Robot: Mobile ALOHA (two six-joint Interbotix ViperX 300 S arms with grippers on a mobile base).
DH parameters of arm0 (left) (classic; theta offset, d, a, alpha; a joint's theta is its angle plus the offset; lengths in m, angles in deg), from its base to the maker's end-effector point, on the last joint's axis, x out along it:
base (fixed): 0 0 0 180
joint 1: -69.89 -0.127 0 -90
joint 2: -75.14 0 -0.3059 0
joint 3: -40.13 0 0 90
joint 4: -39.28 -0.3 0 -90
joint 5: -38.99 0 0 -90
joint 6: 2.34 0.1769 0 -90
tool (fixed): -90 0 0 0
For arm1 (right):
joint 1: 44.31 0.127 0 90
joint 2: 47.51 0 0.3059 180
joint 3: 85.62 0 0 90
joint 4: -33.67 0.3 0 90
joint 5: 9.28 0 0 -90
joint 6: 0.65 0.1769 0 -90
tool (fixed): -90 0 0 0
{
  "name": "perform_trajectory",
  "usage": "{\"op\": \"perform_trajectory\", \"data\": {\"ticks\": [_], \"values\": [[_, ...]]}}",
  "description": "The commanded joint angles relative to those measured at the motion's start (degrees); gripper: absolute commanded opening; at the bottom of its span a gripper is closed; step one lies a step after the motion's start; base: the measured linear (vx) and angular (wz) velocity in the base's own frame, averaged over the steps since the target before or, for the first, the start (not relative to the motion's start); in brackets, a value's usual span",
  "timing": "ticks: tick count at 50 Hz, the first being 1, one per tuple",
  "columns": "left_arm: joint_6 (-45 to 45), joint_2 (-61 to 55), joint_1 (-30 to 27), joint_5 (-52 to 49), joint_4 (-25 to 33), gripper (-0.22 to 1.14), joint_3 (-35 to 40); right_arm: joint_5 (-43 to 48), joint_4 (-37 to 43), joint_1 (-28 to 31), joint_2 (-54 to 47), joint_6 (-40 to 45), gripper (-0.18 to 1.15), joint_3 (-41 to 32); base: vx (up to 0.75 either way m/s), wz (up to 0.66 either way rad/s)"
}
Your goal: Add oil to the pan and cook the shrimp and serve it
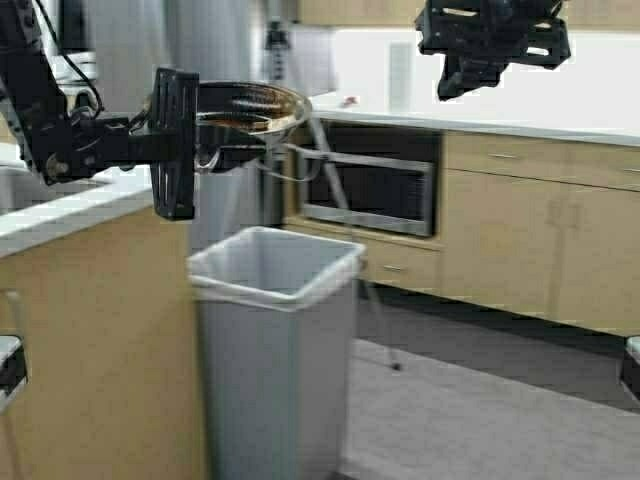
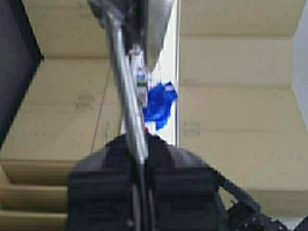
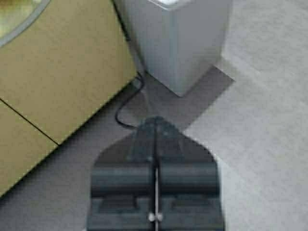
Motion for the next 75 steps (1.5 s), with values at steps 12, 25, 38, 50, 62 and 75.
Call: {"op": "perform_trajectory", "data": {"ticks": [12, 25, 38, 50, 62, 75], "values": [[1.2, 2.3, 0.3, 0.8, 0.0, 0.03, 0.0, -0.9, 0.1, 0.4, 1.9, -0.2, 0.06, -2.0, 0.08, 0.40], [1.3, 1.7, 0.3, 0.8, 1.1, 0.03, -1.4, -1.6, 0.0, 0.4, 0.9, -0.2, 0.06, -2.5, 0.06, 0.32], [1.8, 1.9, 0.3, 1.1, 1.3, 0.03, -2.5, -1.8, 0.0, 0.4, 0.1, -0.2, 0.06, -3.5, 0.07, 0.30], [1.9, 2.9, 0.3, 2.2, 1.4, 0.03, -5.3, -2.0, 0.0, 0.4, 0.4, -0.2, 0.06, -2.9, 0.10, 0.39], [3.9, 3.3, 0.3, 3.3, 2.6, 0.03, -7.5, -2.9, 0.0, 1.1, 0.6, -0.3, 0.06, -2.9, 0.10, 0.45], [4.0, 3.3, 0.3, 3.4, 2.8, 0.03, -6.5, -2.9, 0.0, 1.1, 0.8, -0.2, 0.06, -2.8, 0.09, 0.53]]}}
